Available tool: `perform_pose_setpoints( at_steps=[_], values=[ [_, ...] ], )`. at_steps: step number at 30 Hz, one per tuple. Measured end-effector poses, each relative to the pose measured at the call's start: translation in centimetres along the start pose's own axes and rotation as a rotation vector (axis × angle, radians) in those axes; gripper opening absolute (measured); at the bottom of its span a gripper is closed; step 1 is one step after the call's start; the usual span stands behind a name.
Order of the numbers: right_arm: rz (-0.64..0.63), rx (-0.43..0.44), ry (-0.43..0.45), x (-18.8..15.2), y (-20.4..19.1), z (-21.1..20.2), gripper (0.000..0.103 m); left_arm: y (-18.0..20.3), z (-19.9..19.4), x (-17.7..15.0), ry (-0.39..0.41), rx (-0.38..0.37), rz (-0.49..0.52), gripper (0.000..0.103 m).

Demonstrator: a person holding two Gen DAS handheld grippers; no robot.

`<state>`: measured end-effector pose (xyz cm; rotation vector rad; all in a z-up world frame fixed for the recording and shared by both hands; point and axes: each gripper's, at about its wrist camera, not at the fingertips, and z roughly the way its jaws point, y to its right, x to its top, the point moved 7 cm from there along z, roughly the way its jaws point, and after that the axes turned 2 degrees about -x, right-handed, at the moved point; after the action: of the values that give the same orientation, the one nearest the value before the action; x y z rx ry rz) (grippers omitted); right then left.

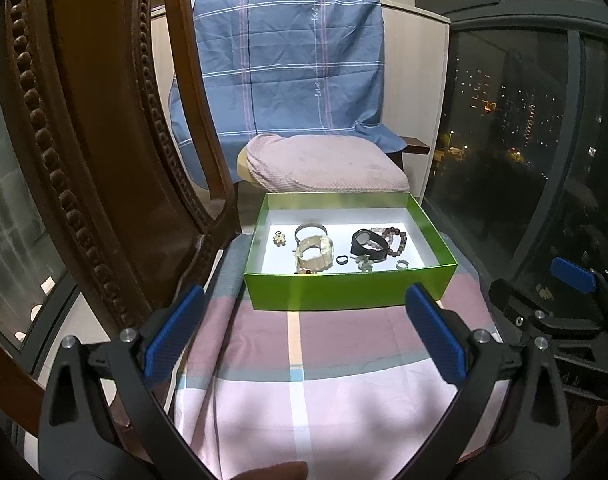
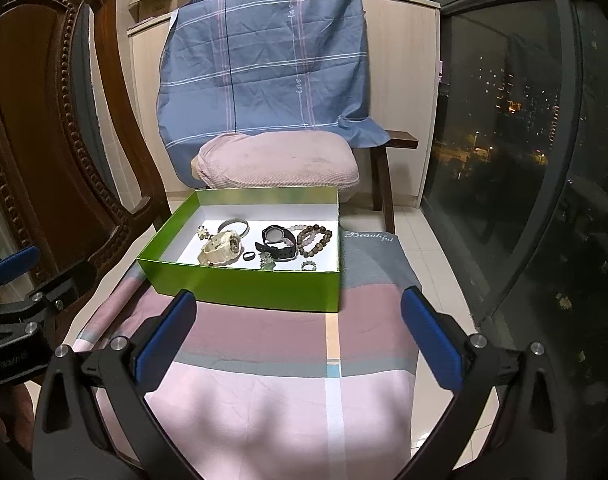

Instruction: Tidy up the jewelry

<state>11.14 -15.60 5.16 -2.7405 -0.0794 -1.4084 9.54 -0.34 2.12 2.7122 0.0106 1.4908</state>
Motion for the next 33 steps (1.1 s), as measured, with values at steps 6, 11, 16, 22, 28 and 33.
perform_pose_setpoints(
  at_steps=[6, 11, 16, 22, 28, 33],
  values=[
    [0.005, -0.001, 0.002, 0.13, 0.30, -0.07, 0.100, -0.01, -0.03, -0.01, 0.000, 0.005, 0.002, 0.099],
    [0.009, -0.002, 0.003, 0.14, 0.52, -0.18, 0.100, 0.00, 0.01, -0.07, -0.003, 0.004, 0.006, 0.099],
    [0.008, -0.003, 0.001, 0.22, 0.61, -0.19, 0.100, -0.02, 0.13, -0.15, -0.008, 0.006, 0.011, 0.099],
    [0.009, -0.002, 0.001, 0.20, 0.64, -0.19, 0.100, -0.19, 0.26, -0.18, -0.011, 0.006, 0.006, 0.099],
    [0.006, -0.005, 0.001, 0.16, 0.53, -0.15, 0.100, -0.18, 0.33, -0.14, -0.012, 0.004, 0.009, 0.099],
    [0.004, -0.005, -0.001, 0.10, 0.44, -0.05, 0.100, -0.19, 0.34, -0.20, -0.013, 0.007, 0.008, 0.099]
  ],
)
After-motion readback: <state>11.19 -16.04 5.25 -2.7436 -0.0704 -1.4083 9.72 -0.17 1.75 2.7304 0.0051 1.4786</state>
